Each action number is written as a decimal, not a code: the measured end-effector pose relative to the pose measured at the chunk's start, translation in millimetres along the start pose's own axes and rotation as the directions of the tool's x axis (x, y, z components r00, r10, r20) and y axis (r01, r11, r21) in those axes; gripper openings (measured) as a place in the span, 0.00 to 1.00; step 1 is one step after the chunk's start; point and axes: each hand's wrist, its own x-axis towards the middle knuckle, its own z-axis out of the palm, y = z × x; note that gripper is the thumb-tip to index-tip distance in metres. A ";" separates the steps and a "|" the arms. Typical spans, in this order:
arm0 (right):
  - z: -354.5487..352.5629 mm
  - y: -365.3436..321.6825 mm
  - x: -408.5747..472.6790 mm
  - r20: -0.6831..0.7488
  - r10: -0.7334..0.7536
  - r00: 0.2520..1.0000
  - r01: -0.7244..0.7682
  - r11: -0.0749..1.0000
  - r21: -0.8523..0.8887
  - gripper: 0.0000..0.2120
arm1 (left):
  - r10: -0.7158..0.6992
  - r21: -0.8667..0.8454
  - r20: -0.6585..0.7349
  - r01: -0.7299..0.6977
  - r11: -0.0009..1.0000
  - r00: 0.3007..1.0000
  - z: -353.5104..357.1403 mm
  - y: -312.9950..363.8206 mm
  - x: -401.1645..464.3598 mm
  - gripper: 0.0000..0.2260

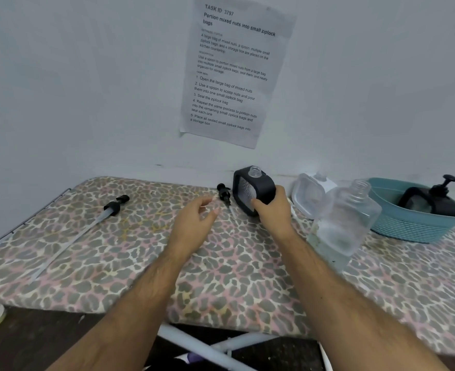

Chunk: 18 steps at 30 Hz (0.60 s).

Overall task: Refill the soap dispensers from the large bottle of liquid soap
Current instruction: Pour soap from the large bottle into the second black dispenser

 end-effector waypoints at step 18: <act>-46.5 -2.3 -81.6 0.393 -0.034 0.919 -0.030 0.987 0.157 0.21 | 0.017 -0.287 0.216 0.047 0.957 0.976 -9.5 15.1 -45.0 0.30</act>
